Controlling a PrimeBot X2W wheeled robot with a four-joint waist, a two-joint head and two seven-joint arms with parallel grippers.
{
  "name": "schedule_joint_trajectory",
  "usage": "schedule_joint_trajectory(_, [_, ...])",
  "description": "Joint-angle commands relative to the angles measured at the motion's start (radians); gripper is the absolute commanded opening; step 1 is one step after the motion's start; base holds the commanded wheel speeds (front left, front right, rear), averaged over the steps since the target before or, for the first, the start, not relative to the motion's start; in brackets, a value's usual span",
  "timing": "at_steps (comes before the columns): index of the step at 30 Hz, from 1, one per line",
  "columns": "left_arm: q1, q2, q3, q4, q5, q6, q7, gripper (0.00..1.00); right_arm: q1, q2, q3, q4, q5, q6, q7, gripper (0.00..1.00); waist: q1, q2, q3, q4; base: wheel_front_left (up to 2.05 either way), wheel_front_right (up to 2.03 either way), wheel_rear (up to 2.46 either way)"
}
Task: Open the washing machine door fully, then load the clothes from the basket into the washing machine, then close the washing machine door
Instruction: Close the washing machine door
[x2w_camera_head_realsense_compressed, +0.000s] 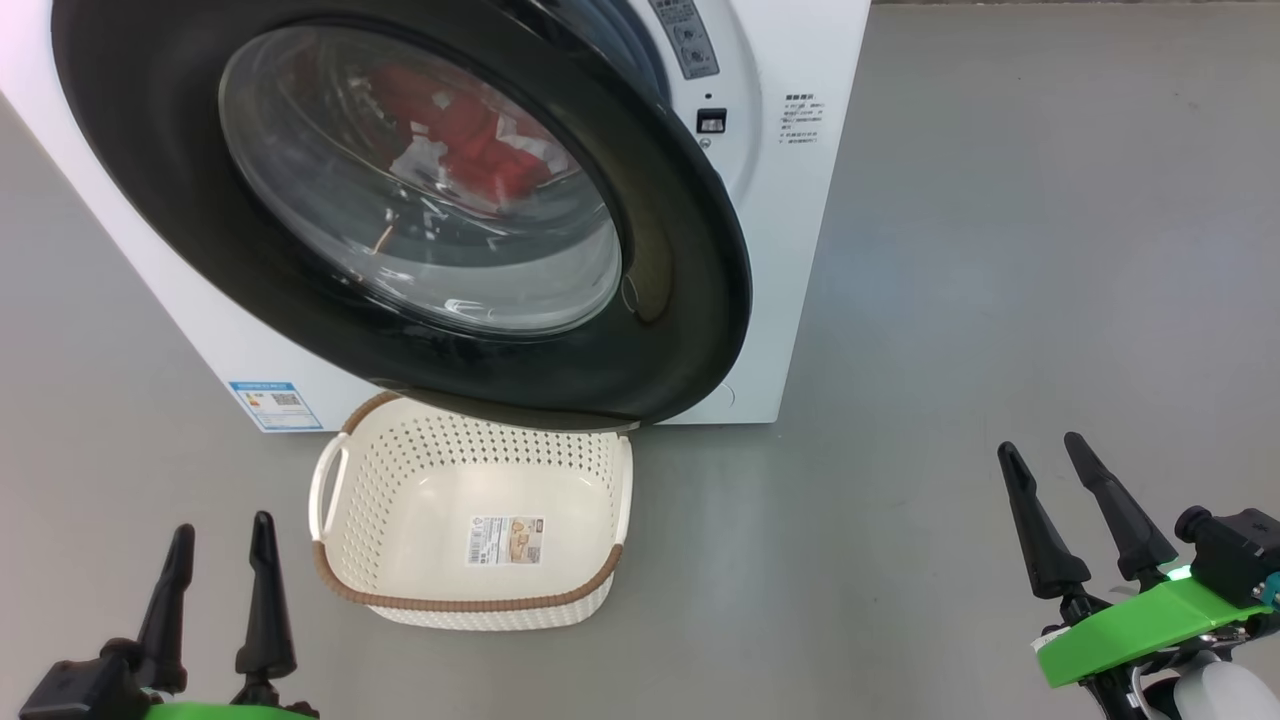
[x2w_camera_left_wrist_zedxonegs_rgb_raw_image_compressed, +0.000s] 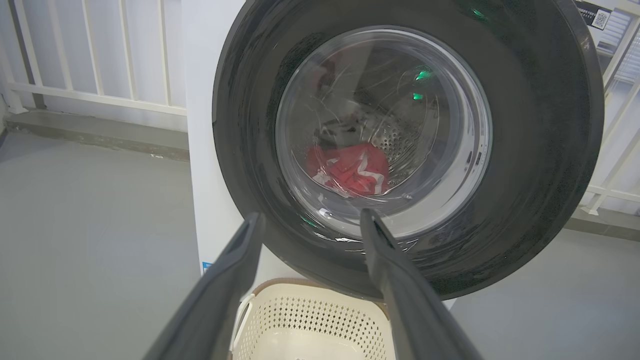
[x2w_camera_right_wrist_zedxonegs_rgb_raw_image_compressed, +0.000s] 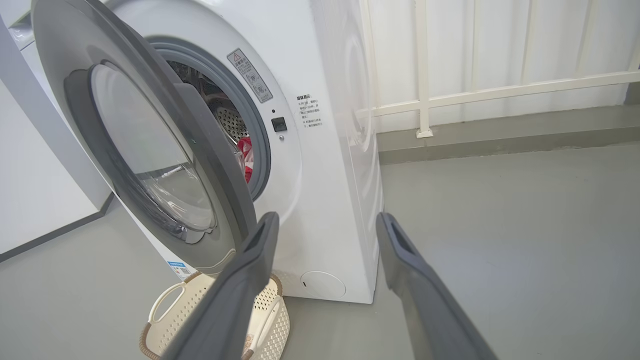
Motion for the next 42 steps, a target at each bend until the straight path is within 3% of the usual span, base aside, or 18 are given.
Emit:
schedule_joint_trajectory(1, [-0.010, 0.009, 0.035, -0.027, 0.008, -0.002, -0.009, 1.00, -0.008, -0.017, 0.017, -0.027, -0.013, 0.009, -0.005, 1.00, 0.0000, -0.0001, 0.000, -0.001, 0.00, 0.00, 0.00])
schedule_joint_trajectory(24, [-0.019, 0.005, 0.024, -0.028, 0.008, -0.003, -0.009, 1.00, -0.034, -0.025, 0.033, -0.039, -0.019, 0.009, -0.005, 1.00, 0.0000, -0.0001, 0.012, 0.015, 0.00, 0.00, 0.00])
schedule_joint_trajectory(25, [-0.021, 0.005, 0.022, -0.027, 0.008, -0.003, -0.009, 1.00, -0.044, -0.029, 0.039, -0.042, -0.018, 0.009, -0.005, 0.88, 0.0000, -0.0001, 0.014, 0.018, 0.00, 0.00, 0.00])
schedule_joint_trajectory(26, [-0.023, 0.005, 0.020, -0.027, 0.008, -0.003, -0.009, 1.00, -0.054, -0.031, 0.042, -0.048, -0.017, 0.009, -0.005, 0.58, 0.0000, -0.0001, 0.018, 0.023, 0.00, 0.00, 0.00])
schedule_joint_trajectory(31, [-0.029, 0.005, 0.009, -0.027, 0.008, -0.003, -0.009, 1.00, -0.106, -0.042, 0.051, -0.072, -0.013, 0.009, -0.005, 0.00, 0.0000, -0.0001, 0.028, 0.054, 0.00, 0.00, 0.00])
schedule_joint_trajectory(42, [-0.041, 0.002, -0.018, -0.023, -0.014, -0.003, -0.009, 1.00, -0.229, -0.067, 0.172, -0.109, -0.014, 0.009, -0.005, 0.00, 0.0000, -0.0001, 0.064, 0.175, 0.00, 0.00, 0.00])
